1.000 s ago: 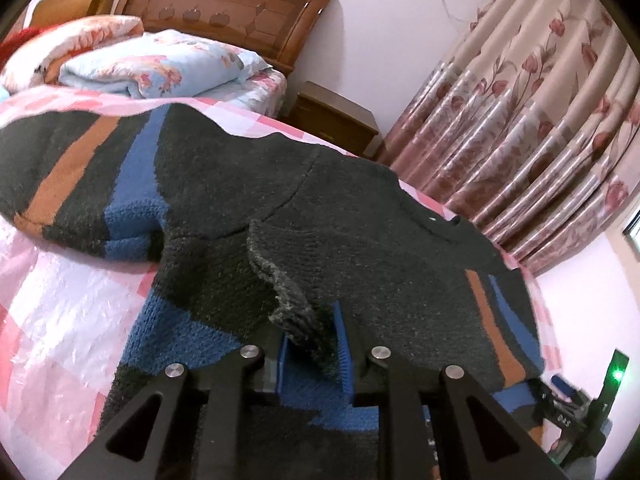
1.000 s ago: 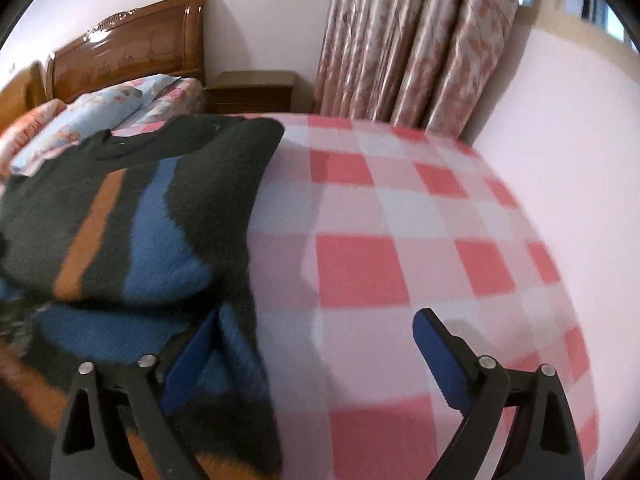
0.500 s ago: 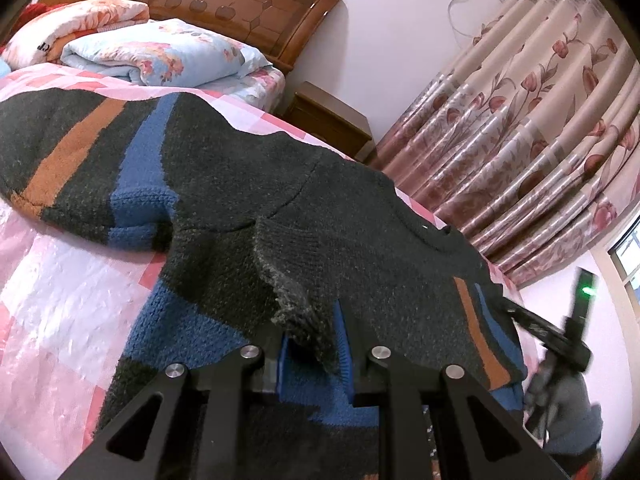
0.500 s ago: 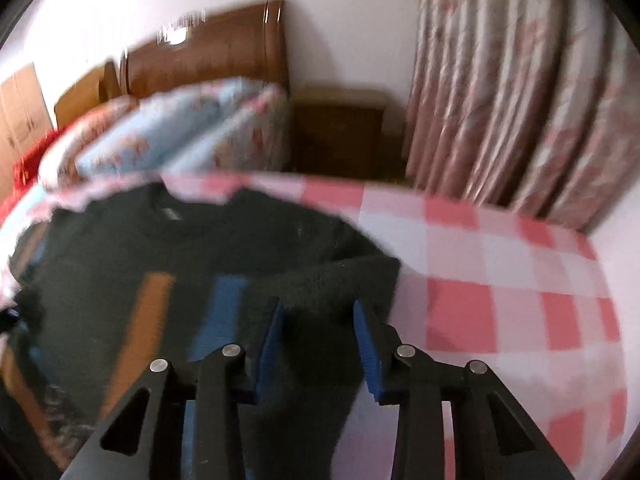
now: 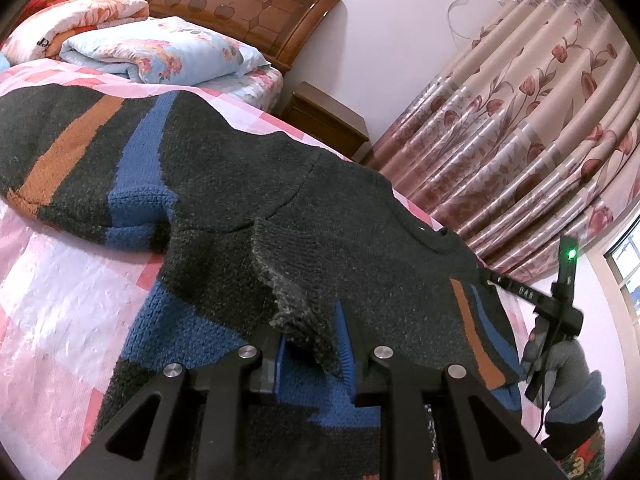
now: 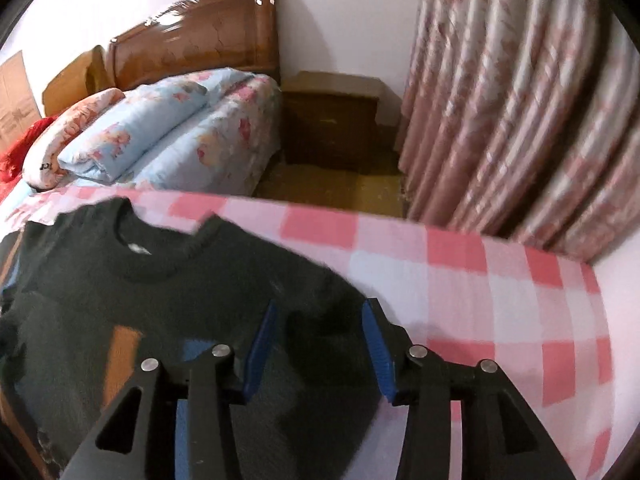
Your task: Fold small clothes
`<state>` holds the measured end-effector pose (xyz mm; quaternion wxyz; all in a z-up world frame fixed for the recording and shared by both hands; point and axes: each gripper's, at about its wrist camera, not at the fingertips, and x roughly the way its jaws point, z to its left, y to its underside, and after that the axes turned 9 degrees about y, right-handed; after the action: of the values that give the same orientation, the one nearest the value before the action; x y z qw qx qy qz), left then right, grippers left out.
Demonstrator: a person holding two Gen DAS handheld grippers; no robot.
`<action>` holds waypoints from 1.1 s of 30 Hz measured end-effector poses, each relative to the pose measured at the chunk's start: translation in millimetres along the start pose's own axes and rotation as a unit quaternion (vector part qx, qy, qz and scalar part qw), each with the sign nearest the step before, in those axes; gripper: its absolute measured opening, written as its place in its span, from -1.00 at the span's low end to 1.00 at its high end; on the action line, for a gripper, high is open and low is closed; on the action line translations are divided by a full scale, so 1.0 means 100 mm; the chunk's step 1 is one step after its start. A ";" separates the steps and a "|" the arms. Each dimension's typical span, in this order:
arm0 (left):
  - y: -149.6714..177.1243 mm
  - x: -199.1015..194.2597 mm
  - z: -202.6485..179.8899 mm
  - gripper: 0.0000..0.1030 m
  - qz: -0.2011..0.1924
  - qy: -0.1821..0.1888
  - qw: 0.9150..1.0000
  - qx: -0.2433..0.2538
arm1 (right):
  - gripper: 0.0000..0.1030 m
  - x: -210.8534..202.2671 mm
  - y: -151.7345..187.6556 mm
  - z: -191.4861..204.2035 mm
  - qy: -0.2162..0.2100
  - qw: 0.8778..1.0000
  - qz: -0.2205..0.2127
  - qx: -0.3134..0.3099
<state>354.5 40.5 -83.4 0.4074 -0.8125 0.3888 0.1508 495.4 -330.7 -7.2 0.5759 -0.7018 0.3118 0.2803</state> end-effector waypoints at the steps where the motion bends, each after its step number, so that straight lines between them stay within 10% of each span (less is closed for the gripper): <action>1: 0.00 0.00 -0.01 -0.58 0.000 -0.001 1.000 0.001 | 1.00 0.00 -0.05 0.06 0.001 1.000 -0.006 -0.009; 5: 0.01 0.00 -0.02 -0.57 0.000 -0.002 1.000 0.003 | 1.00 0.20 -0.12 0.40 0.036 0.995 0.026 -0.084; 10: 0.01 0.01 -0.02 -0.54 -0.001 0.001 1.000 0.003 | 1.00 0.16 -0.12 0.12 0.040 0.997 0.059 -0.020; 17: 0.01 0.02 -0.02 -0.53 -0.002 0.001 1.000 0.002 | 1.00 -0.76 0.63 0.26 -0.009 0.999 -0.027 -0.024; 33: -0.01 -0.05 0.06 -0.52 0.002 0.024 0.999 -0.021 | 1.00 -1.01 1.47 0.76 0.065 0.996 -0.033 -0.053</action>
<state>352.7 48.3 -84.2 0.3802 -0.8238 0.3964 0.1402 315.1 -265.1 -38.0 0.5249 -0.7582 0.3101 0.2310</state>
